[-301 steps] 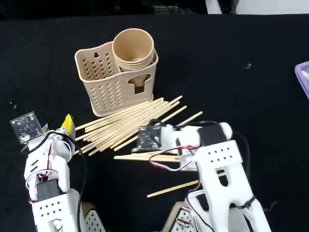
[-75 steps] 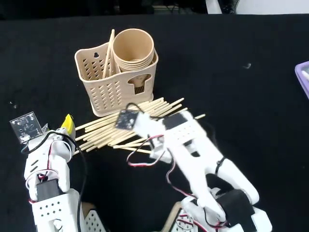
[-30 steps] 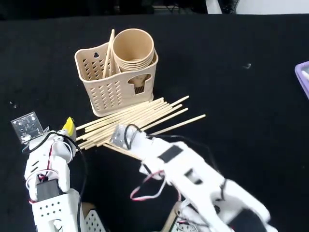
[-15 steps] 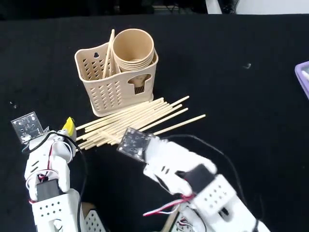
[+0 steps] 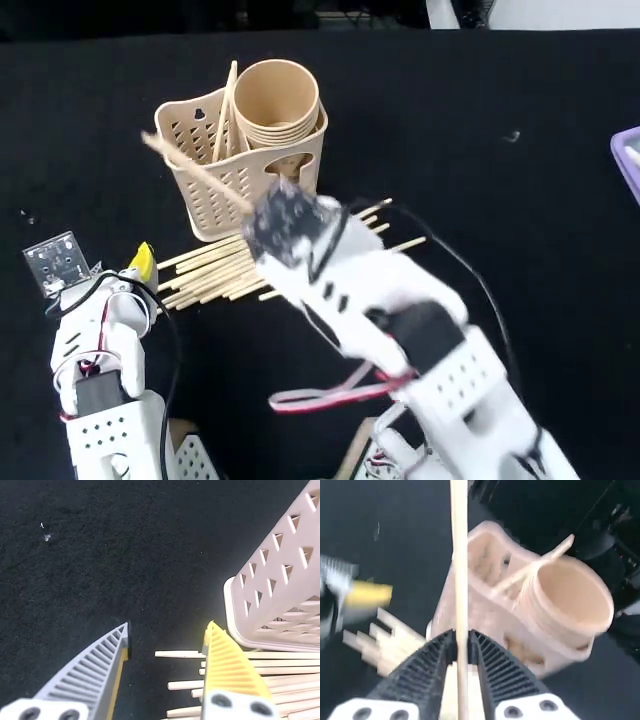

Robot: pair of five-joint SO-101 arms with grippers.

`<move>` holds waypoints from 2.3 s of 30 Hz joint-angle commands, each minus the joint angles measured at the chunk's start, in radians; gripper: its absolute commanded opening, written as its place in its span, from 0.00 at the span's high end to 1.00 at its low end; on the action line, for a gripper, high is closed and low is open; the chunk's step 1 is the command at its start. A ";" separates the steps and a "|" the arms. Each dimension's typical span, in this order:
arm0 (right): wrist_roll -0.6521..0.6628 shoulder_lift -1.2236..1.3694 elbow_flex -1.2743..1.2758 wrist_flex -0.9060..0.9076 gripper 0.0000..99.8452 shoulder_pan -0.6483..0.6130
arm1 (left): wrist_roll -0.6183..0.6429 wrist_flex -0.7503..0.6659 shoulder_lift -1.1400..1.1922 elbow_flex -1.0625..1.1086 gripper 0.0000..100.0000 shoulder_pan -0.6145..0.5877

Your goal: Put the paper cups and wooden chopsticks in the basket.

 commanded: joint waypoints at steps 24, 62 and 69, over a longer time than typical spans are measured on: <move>-0.310 0.684 -0.386 -0.761 0.99 0.077 | -0.008 -0.011 -0.009 0.024 0.76 -0.002; -0.310 0.170 0.035 0.081 0.90 0.109 | -0.008 -0.011 -0.009 0.024 0.76 -0.002; -0.367 0.171 0.426 -0.302 0.90 0.265 | -0.077 0.078 -0.003 -0.031 0.76 -0.005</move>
